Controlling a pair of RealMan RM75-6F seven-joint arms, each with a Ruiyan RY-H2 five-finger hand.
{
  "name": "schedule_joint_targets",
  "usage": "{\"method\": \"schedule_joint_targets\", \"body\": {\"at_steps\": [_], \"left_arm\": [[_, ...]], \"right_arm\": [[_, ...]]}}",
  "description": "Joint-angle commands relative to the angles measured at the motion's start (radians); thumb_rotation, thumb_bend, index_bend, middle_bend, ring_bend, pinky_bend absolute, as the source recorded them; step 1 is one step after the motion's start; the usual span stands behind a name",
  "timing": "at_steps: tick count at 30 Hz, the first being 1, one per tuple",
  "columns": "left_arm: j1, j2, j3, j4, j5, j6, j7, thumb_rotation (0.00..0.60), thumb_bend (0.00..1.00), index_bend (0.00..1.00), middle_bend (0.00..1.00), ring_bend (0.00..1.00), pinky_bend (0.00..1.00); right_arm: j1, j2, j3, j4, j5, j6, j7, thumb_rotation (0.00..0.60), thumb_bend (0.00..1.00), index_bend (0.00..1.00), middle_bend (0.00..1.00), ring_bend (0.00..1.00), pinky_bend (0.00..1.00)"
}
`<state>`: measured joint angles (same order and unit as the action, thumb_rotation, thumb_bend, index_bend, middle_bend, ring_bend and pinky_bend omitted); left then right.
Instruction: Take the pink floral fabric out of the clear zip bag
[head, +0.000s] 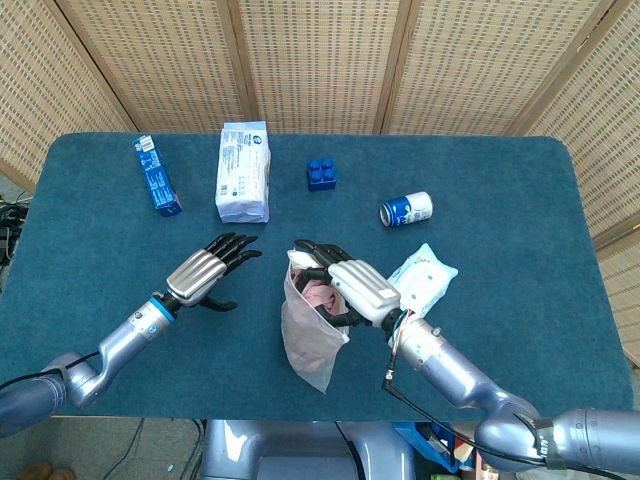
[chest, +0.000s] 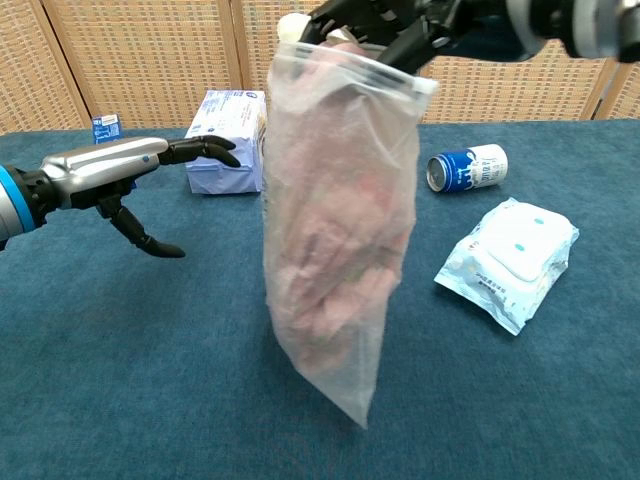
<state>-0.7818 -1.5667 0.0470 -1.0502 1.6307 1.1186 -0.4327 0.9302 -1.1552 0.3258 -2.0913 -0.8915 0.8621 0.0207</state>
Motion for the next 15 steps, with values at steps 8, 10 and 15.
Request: {"method": "schedule_joint_targets", "body": {"at_steps": [8, 10, 15], "left_arm": [[-0.001, -0.018, 0.011, -0.071, -0.010, -0.068, 0.016, 0.600, 0.19, 0.18, 0.00, 0.00, 0.00], [-0.004, -0.028, 0.004, -0.084, -0.021, -0.084, 0.029, 0.600, 0.19, 0.19, 0.00, 0.00, 0.00], [-0.023, -0.055, -0.021, -0.108, -0.064, -0.152, 0.069, 0.600, 0.19, 0.23, 0.00, 0.00, 0.00]], "right_arm": [[0.059, -0.081, -0.002, 0.036, 0.104, 0.041, -0.073, 0.600, 0.67, 0.86, 0.00, 0.00, 0.00], [0.062, -0.084, -0.002, 0.037, 0.111, 0.044, -0.078, 0.600, 0.67, 0.86, 0.00, 0.00, 0.00], [0.064, -0.083, -0.003, 0.034, 0.124, 0.050, -0.088, 0.600, 0.67, 0.86, 0.00, 0.00, 0.00]]}}
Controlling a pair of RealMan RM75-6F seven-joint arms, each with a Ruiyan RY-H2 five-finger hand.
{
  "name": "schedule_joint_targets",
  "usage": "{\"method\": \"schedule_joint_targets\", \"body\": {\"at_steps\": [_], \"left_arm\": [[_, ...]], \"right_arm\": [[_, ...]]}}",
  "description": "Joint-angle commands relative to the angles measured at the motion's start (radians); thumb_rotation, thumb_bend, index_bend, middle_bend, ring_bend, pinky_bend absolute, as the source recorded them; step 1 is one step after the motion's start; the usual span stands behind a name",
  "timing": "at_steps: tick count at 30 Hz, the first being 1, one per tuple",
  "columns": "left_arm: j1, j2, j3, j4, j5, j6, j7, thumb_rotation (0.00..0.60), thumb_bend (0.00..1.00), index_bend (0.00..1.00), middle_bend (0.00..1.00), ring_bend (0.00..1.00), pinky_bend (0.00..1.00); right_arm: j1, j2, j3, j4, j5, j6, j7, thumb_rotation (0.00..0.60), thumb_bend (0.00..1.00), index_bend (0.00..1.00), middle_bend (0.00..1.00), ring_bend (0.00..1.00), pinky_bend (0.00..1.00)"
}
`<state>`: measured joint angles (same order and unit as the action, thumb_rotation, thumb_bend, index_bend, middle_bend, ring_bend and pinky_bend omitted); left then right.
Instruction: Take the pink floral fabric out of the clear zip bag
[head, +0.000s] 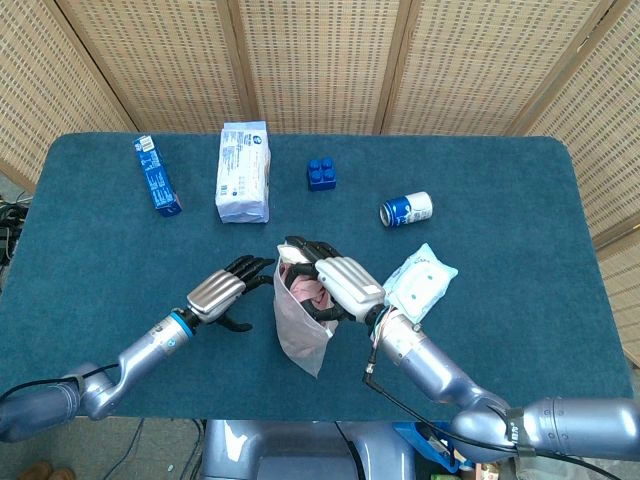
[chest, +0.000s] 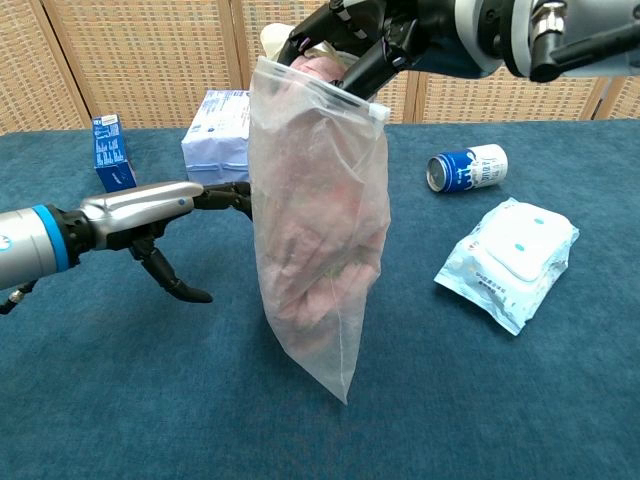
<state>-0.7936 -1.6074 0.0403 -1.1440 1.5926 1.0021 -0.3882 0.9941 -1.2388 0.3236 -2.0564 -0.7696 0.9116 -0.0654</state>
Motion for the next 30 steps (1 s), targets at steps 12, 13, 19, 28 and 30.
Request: {"method": "schedule_joint_targets", "body": {"at_steps": [12, 13, 19, 28, 30], "left_arm": [[-0.039, -0.068, -0.062, -0.017, -0.113, -0.145, 0.117, 0.600, 0.19, 0.25, 0.00, 0.00, 0.00], [-0.040, -0.072, -0.065, -0.015, -0.116, -0.148, 0.120, 0.600, 0.19, 0.25, 0.00, 0.00, 0.00], [-0.063, -0.098, -0.082, -0.003, -0.132, -0.190, 0.120, 0.600, 0.20, 0.33, 0.00, 0.00, 0.00], [-0.080, -0.123, -0.099, 0.009, -0.143, -0.210, 0.139, 0.600, 0.31, 0.43, 0.00, 0.00, 0.00], [-0.083, -0.132, -0.102, 0.014, -0.145, -0.211, 0.152, 0.600, 0.31, 0.43, 0.00, 0.00, 0.00]], "right_arm": [[0.002, -0.001, -0.005, -0.004, 0.011, 0.003, -0.009, 0.600, 0.67, 0.86, 0.00, 0.00, 0.00], [0.002, -0.001, -0.006, -0.004, 0.011, 0.003, -0.009, 0.600, 0.67, 0.86, 0.00, 0.00, 0.00], [-0.001, -0.004, -0.008, -0.006, 0.009, 0.006, -0.011, 0.600, 0.67, 0.86, 0.00, 0.00, 0.00], [-0.002, 0.008, -0.007, -0.014, 0.013, -0.001, -0.009, 0.600, 0.68, 0.86, 0.00, 0.00, 0.00], [-0.003, 0.012, -0.005, -0.018, 0.012, -0.001, -0.008, 0.600, 0.68, 0.86, 0.00, 0.00, 0.00]]}}
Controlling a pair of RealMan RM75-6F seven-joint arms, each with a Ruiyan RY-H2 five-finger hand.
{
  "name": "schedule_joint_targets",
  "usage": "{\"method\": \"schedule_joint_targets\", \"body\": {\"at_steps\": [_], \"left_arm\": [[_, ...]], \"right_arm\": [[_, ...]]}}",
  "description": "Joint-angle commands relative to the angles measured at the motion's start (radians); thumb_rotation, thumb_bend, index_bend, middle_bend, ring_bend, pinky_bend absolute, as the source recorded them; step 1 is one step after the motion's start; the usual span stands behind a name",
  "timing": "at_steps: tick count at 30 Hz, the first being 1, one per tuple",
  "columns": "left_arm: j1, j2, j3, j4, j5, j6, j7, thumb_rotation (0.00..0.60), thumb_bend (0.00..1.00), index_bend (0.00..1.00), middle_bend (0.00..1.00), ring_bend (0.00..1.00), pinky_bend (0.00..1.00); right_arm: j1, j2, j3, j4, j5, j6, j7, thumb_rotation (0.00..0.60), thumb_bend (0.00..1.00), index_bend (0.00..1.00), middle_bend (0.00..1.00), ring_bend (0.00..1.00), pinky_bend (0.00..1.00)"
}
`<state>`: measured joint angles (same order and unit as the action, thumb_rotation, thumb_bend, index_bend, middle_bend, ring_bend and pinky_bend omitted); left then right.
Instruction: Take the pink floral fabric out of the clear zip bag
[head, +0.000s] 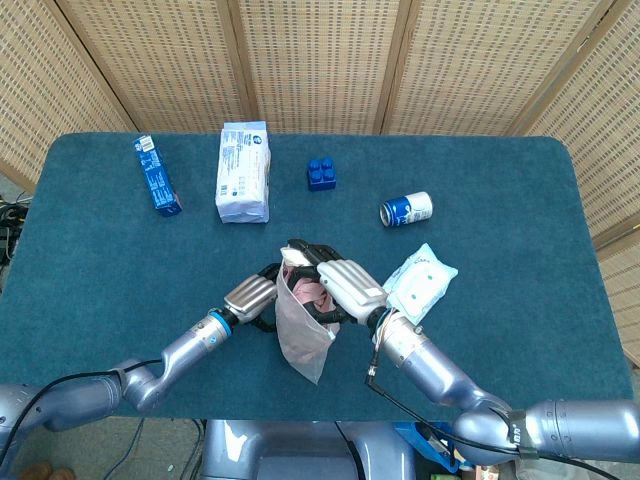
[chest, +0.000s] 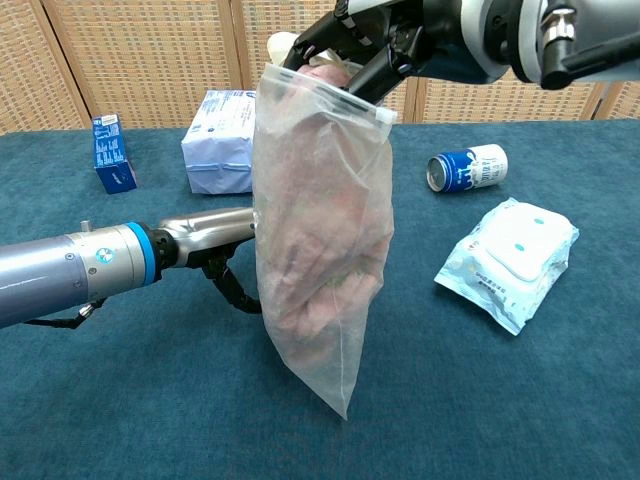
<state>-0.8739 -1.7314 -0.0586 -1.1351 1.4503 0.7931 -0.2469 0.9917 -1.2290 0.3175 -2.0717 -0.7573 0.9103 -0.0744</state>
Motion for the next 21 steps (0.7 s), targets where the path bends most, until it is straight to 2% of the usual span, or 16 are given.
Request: {"method": "schedule_joint_targets", "body": {"at_steps": [1, 13, 21], "left_arm": [[-0.003, -0.011, -0.006, 0.005, -0.007, -0.003, 0.017, 0.600, 0.32, 0.44, 0.00, 0.00, 0.00], [0.001, -0.012, -0.022, -0.007, -0.037, -0.005, 0.068, 0.600, 0.47, 0.56, 0.00, 0.00, 0.00], [0.002, -0.013, -0.028, -0.007, -0.048, -0.005, 0.082, 0.600, 0.48, 0.64, 0.00, 0.00, 0.00]], "right_arm": [[-0.001, 0.005, 0.001, -0.004, 0.000, 0.000, 0.001, 0.600, 0.68, 0.86, 0.00, 0.00, 0.00], [-0.006, 0.014, 0.000, -0.013, -0.004, 0.002, 0.002, 0.600, 0.68, 0.86, 0.00, 0.00, 0.00], [-0.010, 0.018, 0.002, -0.012, -0.006, 0.003, 0.008, 0.600, 0.68, 0.86, 0.00, 0.00, 0.00]]}}
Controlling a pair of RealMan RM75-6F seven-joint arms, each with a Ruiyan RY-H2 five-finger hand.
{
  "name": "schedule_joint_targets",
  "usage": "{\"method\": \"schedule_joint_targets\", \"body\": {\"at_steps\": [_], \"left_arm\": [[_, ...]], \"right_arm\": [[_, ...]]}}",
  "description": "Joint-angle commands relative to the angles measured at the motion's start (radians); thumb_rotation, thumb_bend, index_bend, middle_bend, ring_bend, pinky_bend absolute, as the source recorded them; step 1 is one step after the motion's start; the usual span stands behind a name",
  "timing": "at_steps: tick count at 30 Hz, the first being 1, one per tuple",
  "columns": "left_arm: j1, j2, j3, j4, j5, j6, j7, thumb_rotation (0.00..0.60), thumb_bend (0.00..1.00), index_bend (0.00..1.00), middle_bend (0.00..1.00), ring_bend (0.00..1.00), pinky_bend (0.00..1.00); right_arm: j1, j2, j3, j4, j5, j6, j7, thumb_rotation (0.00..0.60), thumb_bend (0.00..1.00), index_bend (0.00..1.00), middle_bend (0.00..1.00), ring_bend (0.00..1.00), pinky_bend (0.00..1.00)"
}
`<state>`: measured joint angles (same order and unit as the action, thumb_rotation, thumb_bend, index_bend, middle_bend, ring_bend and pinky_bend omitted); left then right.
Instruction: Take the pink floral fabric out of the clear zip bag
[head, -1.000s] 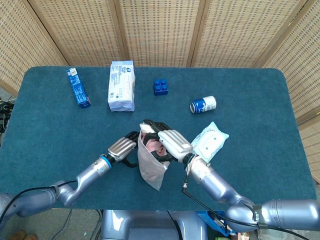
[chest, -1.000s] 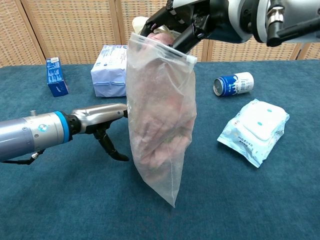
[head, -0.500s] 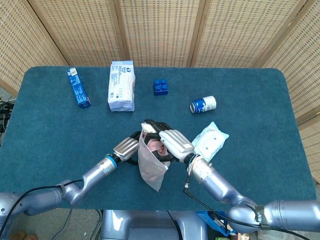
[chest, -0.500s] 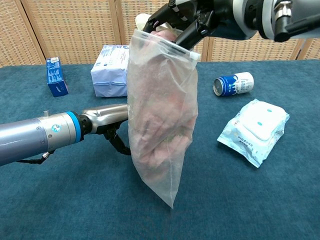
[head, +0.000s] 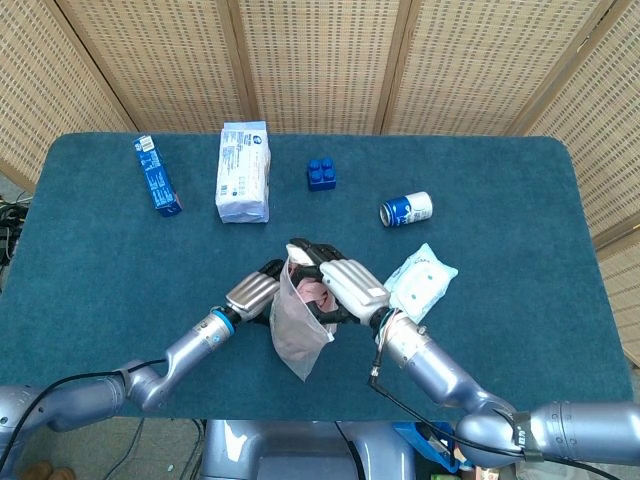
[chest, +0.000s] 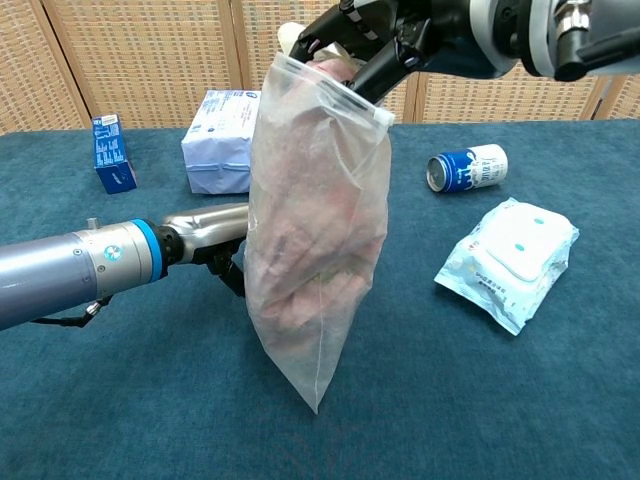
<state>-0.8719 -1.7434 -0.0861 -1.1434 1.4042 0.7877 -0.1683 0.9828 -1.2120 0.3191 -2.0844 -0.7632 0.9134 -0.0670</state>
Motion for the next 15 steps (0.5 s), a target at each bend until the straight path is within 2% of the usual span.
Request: {"method": "schedule_joint_targets", "body": {"at_steps": [1, 5, 11, 15], "left_arm": [[0.000, -0.001, -0.001, 0.002, -0.003, -0.001, 0.005, 0.600, 0.49, 0.66, 0.00, 0.00, 0.00], [0.002, -0.001, -0.004, 0.002, -0.006, 0.002, 0.011, 0.600, 0.49, 0.72, 0.00, 0.00, 0.00], [0.014, 0.020, -0.010, 0.006, -0.004, 0.031, 0.021, 0.600, 0.49, 0.72, 0.00, 0.00, 0.00], [0.036, 0.081, -0.011, -0.007, -0.006, 0.061, 0.041, 0.600, 0.49, 0.73, 0.00, 0.00, 0.00]], "right_arm": [[-0.001, 0.002, 0.000, 0.001, -0.001, -0.001, 0.002, 0.600, 0.68, 0.86, 0.00, 0.00, 0.00], [-0.006, 0.004, -0.001, 0.007, -0.005, -0.003, 0.007, 0.600, 0.68, 0.86, 0.00, 0.00, 0.00], [-0.024, 0.020, -0.010, 0.023, -0.019, -0.001, 0.015, 0.600, 0.68, 0.86, 0.00, 0.00, 0.00], [-0.052, 0.044, -0.015, 0.046, -0.038, 0.003, 0.038, 0.600, 0.68, 0.86, 0.00, 0.00, 0.00]]}}
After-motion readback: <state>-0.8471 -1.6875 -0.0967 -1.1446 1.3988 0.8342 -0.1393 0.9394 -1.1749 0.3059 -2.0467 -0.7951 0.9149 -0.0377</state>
